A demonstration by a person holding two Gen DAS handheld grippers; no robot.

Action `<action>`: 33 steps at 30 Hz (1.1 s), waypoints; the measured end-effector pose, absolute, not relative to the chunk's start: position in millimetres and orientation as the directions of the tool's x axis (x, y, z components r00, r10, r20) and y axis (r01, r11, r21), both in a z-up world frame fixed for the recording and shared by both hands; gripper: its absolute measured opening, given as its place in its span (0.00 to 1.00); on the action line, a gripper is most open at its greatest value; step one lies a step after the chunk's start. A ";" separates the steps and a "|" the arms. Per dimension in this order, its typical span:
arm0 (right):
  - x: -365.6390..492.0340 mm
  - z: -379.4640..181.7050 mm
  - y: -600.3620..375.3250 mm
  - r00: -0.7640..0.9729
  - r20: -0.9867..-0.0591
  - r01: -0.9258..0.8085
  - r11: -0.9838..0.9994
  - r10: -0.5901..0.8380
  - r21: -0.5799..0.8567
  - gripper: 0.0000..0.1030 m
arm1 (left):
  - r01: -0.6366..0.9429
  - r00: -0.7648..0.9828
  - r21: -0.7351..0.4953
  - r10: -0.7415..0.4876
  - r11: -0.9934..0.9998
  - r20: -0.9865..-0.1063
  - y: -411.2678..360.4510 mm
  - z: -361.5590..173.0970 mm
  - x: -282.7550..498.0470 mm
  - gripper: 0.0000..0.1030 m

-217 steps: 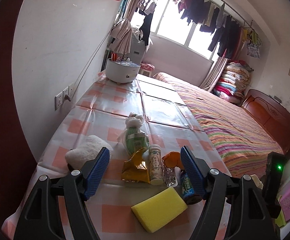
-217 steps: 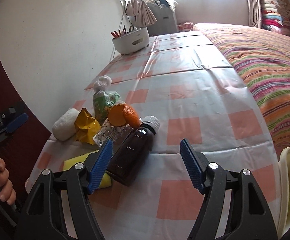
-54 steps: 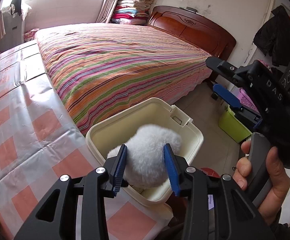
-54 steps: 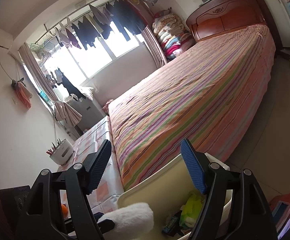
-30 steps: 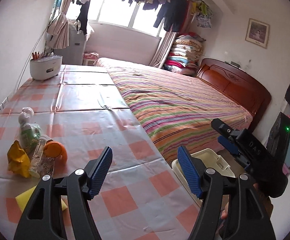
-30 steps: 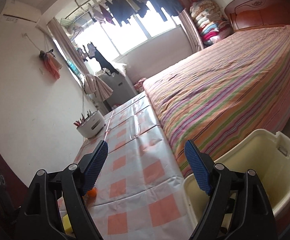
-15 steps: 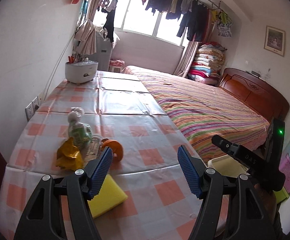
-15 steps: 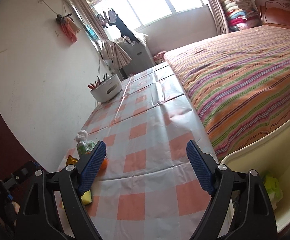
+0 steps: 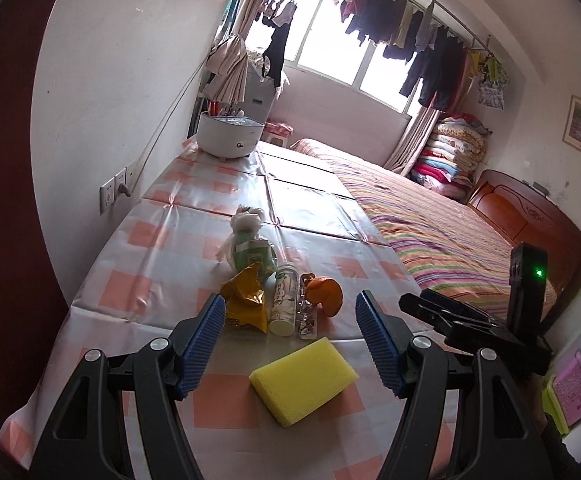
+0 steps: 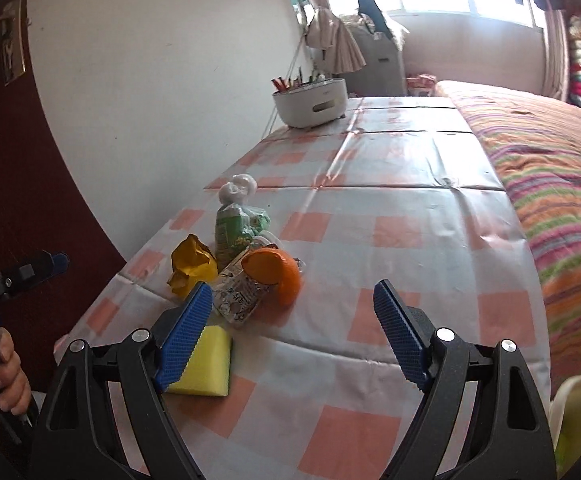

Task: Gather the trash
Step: 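Close the right gripper on the orange peel and lift it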

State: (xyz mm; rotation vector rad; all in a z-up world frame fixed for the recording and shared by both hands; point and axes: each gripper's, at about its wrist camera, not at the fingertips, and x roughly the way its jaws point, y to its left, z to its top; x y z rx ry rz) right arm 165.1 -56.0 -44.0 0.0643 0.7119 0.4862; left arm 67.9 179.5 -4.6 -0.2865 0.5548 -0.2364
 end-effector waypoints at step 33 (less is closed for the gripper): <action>250.5 -92.0 -34.1 0.478 -0.720 -0.476 0.837 0.503 0.269 0.17 | 0.107 0.749 -0.385 -0.329 0.917 -0.575 197.6 -36.7 94.9 0.64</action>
